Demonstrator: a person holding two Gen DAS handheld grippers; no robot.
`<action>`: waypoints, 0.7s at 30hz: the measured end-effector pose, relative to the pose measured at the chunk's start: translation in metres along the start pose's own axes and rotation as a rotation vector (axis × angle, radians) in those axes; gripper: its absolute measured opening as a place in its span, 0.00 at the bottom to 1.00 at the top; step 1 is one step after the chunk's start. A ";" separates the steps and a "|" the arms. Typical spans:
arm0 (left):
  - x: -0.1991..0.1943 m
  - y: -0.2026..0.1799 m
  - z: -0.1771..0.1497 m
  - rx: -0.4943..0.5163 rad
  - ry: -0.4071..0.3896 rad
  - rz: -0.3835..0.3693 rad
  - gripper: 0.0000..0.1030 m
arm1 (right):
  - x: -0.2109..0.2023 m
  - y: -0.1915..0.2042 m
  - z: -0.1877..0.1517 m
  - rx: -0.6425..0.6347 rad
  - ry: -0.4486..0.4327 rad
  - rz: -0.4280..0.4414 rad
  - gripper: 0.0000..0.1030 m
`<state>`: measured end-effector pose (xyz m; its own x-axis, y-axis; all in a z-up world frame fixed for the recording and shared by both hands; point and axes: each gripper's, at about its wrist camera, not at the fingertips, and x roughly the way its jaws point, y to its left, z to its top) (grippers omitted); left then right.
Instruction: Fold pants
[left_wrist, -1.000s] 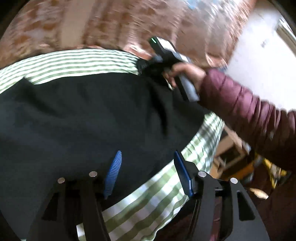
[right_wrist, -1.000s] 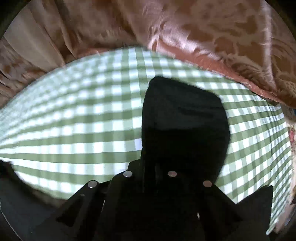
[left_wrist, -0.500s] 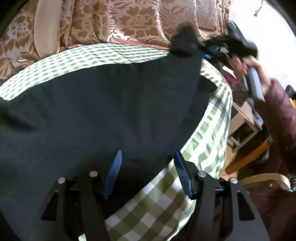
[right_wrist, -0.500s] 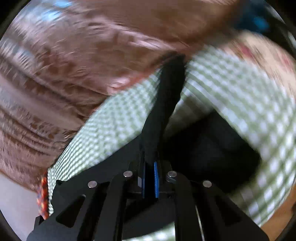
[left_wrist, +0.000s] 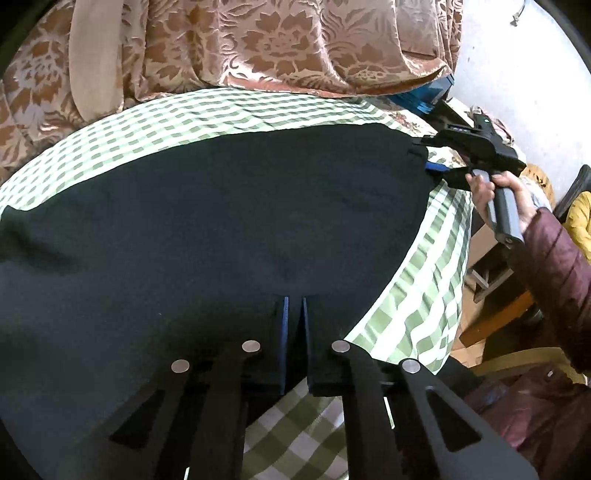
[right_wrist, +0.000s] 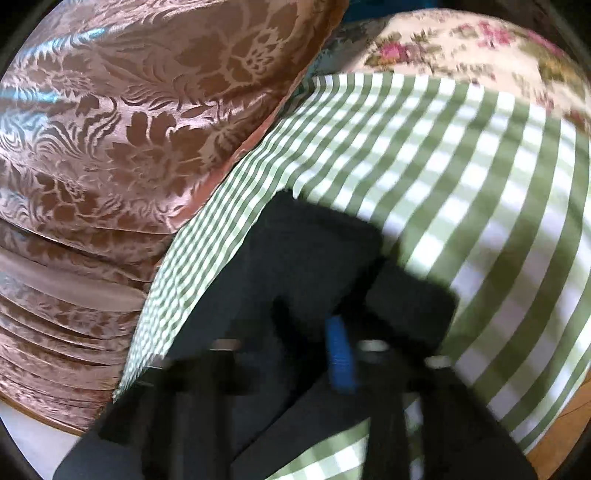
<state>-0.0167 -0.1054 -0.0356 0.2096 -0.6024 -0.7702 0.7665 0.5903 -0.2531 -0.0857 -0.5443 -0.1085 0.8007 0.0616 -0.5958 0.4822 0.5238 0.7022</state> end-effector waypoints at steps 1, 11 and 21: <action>-0.001 0.000 0.001 0.000 -0.003 -0.002 0.05 | -0.003 0.004 0.002 -0.019 -0.006 0.000 0.07; -0.033 0.008 0.004 -0.062 -0.083 -0.143 0.05 | -0.035 -0.011 -0.017 -0.072 -0.010 -0.047 0.06; -0.010 0.023 -0.011 -0.202 -0.005 -0.280 0.37 | -0.018 -0.038 -0.014 0.003 0.000 -0.063 0.06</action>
<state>-0.0077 -0.0803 -0.0403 0.0112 -0.7587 -0.6514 0.6595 0.4953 -0.5655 -0.1231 -0.5533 -0.1299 0.7688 0.0288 -0.6389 0.5328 0.5238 0.6647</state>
